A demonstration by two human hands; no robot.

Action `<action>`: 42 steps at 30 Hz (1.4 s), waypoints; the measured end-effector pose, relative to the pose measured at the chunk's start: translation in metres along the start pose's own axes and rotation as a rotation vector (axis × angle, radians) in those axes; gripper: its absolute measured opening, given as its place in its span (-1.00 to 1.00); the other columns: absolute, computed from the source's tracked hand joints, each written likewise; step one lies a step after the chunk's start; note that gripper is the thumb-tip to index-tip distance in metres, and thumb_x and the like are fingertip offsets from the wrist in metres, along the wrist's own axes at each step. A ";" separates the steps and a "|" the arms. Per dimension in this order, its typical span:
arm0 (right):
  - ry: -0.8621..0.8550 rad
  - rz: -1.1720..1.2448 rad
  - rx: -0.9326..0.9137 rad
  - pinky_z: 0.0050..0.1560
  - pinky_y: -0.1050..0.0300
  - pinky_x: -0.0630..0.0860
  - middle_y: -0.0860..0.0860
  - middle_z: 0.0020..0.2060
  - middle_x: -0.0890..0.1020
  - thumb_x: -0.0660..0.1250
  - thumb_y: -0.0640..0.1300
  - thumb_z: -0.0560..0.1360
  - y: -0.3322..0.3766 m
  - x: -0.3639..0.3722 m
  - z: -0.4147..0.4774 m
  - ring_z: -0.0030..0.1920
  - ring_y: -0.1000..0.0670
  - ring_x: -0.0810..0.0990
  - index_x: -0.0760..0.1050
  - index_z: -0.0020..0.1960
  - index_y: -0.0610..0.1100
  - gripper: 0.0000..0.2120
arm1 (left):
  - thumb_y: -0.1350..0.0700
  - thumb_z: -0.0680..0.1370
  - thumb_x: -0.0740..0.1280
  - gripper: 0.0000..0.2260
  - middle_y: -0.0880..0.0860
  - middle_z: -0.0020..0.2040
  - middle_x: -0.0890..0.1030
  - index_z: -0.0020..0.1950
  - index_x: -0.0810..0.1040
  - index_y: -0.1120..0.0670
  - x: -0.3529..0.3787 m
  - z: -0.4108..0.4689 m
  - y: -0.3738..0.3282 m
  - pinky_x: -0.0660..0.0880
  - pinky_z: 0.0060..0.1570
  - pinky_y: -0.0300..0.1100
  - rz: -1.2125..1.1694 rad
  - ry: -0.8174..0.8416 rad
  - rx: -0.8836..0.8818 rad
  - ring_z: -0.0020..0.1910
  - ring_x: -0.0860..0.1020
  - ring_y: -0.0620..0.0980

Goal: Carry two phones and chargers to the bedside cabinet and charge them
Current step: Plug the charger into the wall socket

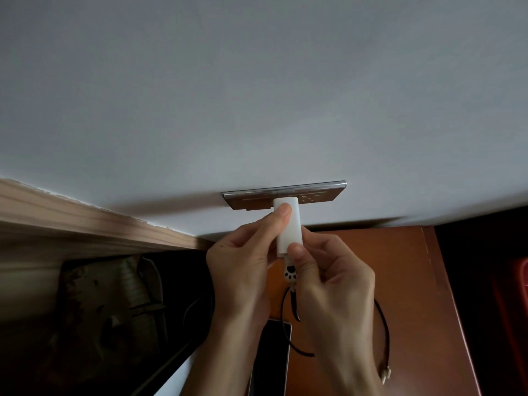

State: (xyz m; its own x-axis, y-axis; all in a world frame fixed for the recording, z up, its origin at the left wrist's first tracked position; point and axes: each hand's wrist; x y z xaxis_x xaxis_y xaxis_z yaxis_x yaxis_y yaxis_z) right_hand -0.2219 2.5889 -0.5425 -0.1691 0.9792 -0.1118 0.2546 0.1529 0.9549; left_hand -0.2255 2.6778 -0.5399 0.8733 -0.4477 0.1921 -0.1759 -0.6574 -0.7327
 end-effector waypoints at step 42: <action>0.182 0.141 -0.073 -0.17 0.37 0.56 0.13 -0.10 0.76 0.39 -0.07 0.45 -0.029 -0.017 0.006 -0.10 0.17 0.71 0.61 0.27 -0.11 -0.61 | -0.09 0.24 0.58 -0.61 0.15 -0.16 0.76 -0.08 0.77 0.15 -0.016 0.012 0.014 0.59 -0.29 -0.24 0.181 0.227 0.065 -0.23 0.72 -0.01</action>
State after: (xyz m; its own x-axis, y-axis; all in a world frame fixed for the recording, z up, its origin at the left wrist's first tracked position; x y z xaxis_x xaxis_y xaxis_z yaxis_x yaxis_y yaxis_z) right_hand -0.2208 2.5684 -0.5701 -0.3071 0.9491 0.0692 0.2190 -0.0003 0.9757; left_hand -0.2370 2.6830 -0.5611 0.7051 -0.6832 0.1900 -0.2840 -0.5176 -0.8071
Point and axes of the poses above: each hand's wrist, its own z-axis towards the middle knuckle, its own x-axis out of the palm, y = z × x
